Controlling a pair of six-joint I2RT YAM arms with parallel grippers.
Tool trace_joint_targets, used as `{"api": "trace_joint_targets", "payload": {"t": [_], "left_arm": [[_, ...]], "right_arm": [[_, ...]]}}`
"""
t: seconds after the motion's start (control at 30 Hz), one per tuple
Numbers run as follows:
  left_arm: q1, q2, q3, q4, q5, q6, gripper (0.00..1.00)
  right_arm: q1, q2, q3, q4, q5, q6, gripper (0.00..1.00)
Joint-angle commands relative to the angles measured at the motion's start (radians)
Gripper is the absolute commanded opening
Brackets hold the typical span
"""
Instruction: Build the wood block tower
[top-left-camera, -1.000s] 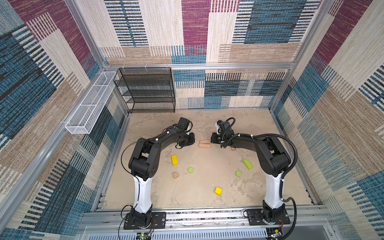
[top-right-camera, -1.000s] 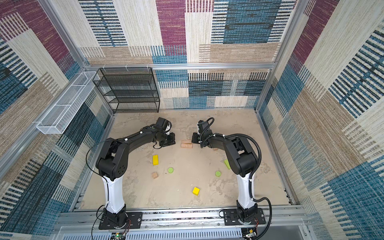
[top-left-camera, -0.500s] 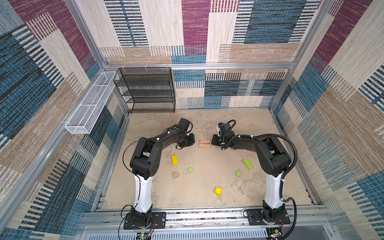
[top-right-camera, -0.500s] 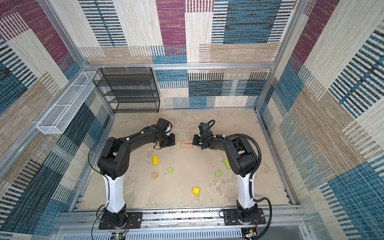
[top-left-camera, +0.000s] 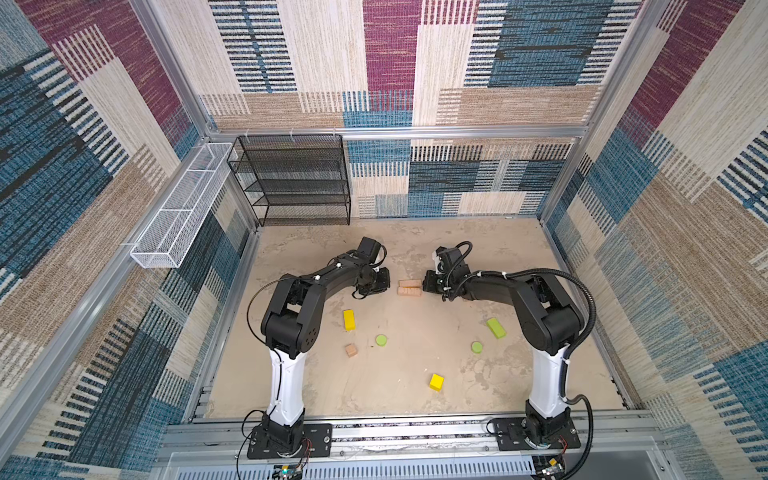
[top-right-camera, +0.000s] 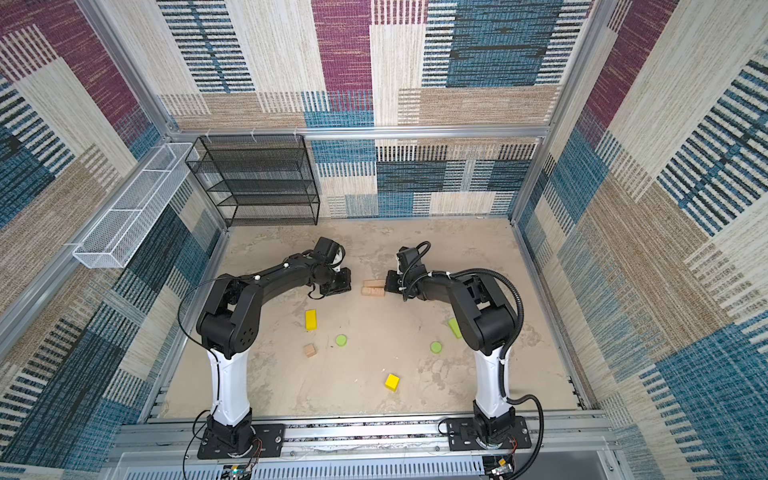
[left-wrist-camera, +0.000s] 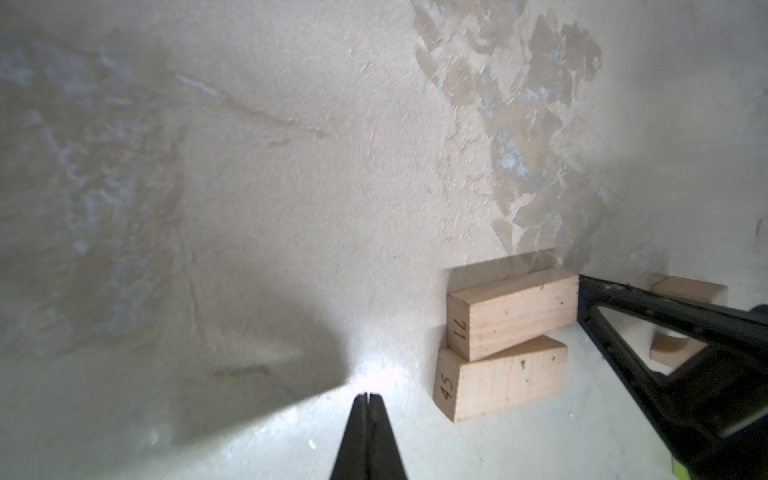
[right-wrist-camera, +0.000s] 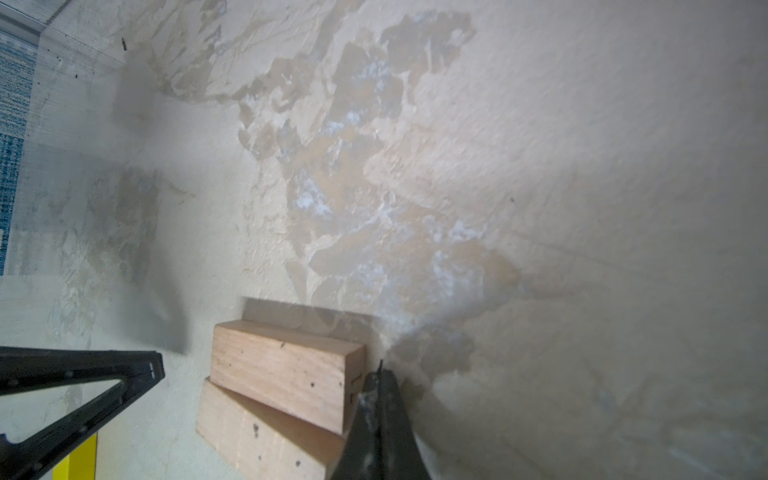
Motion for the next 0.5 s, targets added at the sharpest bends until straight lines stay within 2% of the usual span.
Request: {"api": "trace_joint_targets", "payload": {"t": [0.0, 0.47], "left_arm": [[-0.001, 0.003, 0.011, 0.003, 0.016, -0.013, 0.0], [-0.006, 0.012, 0.015, 0.002, 0.024, -0.017, 0.0]], "right_arm": [[0.004, -0.003, 0.001, 0.026, -0.019, 0.013, 0.0], [0.008, 0.001, 0.008, 0.013, -0.016, 0.01, 0.0]]}}
